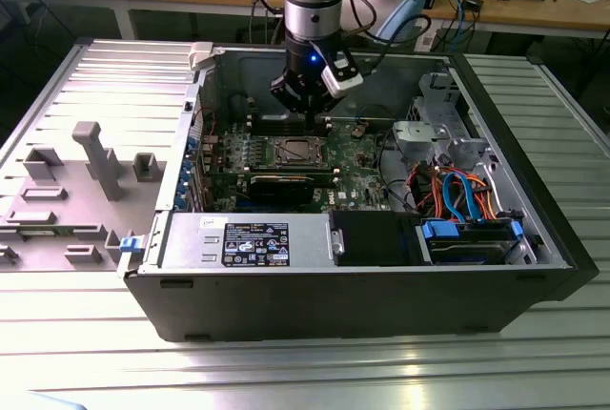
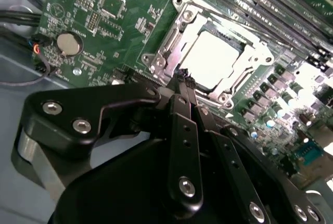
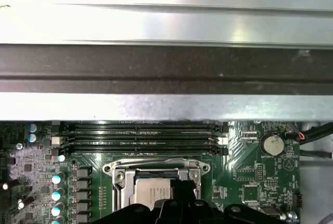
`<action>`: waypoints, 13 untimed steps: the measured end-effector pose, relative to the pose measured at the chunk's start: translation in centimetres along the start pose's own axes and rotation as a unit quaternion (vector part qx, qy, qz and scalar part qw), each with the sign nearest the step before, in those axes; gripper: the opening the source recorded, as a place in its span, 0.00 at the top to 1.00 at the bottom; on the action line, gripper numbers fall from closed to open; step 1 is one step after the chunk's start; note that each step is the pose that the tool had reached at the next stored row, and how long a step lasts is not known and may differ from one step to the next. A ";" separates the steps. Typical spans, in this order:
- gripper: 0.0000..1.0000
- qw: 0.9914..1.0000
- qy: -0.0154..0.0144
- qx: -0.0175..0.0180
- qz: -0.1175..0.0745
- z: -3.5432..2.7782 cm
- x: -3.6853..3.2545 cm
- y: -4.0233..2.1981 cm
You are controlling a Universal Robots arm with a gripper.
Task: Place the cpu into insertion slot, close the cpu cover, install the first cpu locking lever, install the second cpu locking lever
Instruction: 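Install the second cpu locking lever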
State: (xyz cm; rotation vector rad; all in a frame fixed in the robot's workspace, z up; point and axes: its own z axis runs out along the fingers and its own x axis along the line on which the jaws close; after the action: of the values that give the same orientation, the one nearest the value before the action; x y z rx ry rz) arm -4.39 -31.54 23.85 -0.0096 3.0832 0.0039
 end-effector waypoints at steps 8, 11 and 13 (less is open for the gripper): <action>0.89 1.000 0.021 0.002 0.000 0.00 -0.01 -0.19; 0.89 1.000 0.021 0.002 0.000 0.00 0.00 -0.48; 0.89 1.000 0.021 0.002 0.000 0.00 0.00 -0.63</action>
State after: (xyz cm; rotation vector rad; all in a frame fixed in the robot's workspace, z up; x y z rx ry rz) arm -4.39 -32.17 23.85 -0.0098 3.1250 -0.0038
